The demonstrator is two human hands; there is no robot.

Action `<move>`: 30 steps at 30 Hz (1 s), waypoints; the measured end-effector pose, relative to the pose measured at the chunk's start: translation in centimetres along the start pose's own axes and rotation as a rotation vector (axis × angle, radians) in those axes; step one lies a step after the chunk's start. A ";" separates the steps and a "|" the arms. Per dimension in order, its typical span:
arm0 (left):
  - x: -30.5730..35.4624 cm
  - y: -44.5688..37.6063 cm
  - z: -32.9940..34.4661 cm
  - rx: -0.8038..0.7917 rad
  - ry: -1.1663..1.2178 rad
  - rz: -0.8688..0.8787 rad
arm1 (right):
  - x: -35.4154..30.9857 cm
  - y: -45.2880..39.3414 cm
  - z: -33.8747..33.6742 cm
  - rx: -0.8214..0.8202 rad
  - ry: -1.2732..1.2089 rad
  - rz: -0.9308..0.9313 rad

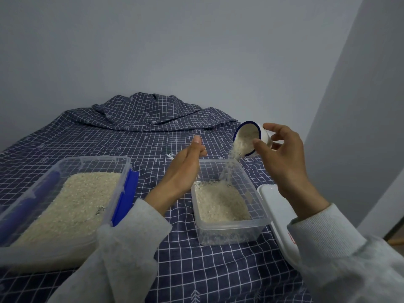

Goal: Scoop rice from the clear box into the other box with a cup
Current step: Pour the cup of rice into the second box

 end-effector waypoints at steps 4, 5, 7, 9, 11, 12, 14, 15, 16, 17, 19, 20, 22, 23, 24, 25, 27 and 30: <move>0.0 -0.1 -0.1 0.003 -0.004 0.002 | -0.1 -0.1 0.0 0.019 0.033 -0.059; 0.0 -0.1 -0.1 0.003 -0.003 0.000 | -0.1 -0.2 0.0 0.022 0.039 -0.069; -0.1 -0.1 -0.1 0.004 -0.001 -0.005 | -0.1 -0.3 0.1 0.026 0.046 -0.081; -0.1 -0.1 -0.2 0.006 -0.004 -0.005 | 0.0 -0.4 0.1 0.032 0.053 -0.092; -0.1 -0.2 -0.2 0.007 -0.005 -0.002 | 0.0 -0.5 0.1 0.038 0.068 -0.109; -0.1 -0.2 -0.2 0.007 -0.005 -0.002 | 0.0 -0.5 0.1 0.041 0.077 -0.118; -0.1 -0.2 -0.3 0.006 -0.005 0.000 | -0.1 -0.5 0.1 0.048 0.081 -0.140; -0.2 -0.2 -0.3 0.006 -0.006 -0.002 | -0.2 -0.5 0.0 0.048 0.079 -0.151; -0.2 -0.2 -0.3 0.006 -0.008 -0.002 | -0.3 -0.4 0.0 0.048 0.079 -0.164; -0.2 -0.2 -0.3 0.007 -0.009 -0.001 | -0.3 -0.4 0.1 0.048 0.081 -0.179; -0.2 -0.2 -0.3 0.009 -0.014 0.003 | -0.5 -0.4 0.1 0.050 0.091 -0.207; -0.2 -0.2 -0.3 0.010 -0.016 0.006 | -0.6 -0.4 0.1 0.051 0.095 -0.218; -0.1 -0.2 -0.3 0.010 -0.018 0.010 | -0.7 -0.3 0.1 0.052 0.102 -0.235; -0.1 -0.2 -0.4 0.010 -0.020 0.013 | -0.8 -0.3 0.1 0.052 0.102 -0.244; 0.0 -0.2 -0.4 0.010 -0.021 0.017 | -0.9 -0.3 0.1 0.050 0.102 -0.252; 0.0 -0.2 -0.4 0.011 -0.021 0.021 | -0.9 -0.2 0.2 0.048 0.103 -0.260; 0.0 -0.2 -0.5 0.012 -0.017 0.023 | -1.1 -0.2 0.2 0.042 0.110 -0.278; 0.0 -0.1 -0.6 0.011 -0.009 0.021 | -1.3 0.0 0.2 0.038 0.148 -0.309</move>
Point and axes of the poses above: each hand's wrist, its own y-axis away from the middle knuckle, its own z-axis out of the palm, x = y × z, the point moved 2 cm from there along -y, towards the middle knuckle, and after that the axes turned 1 degree about -z, right-handed, at the moved point
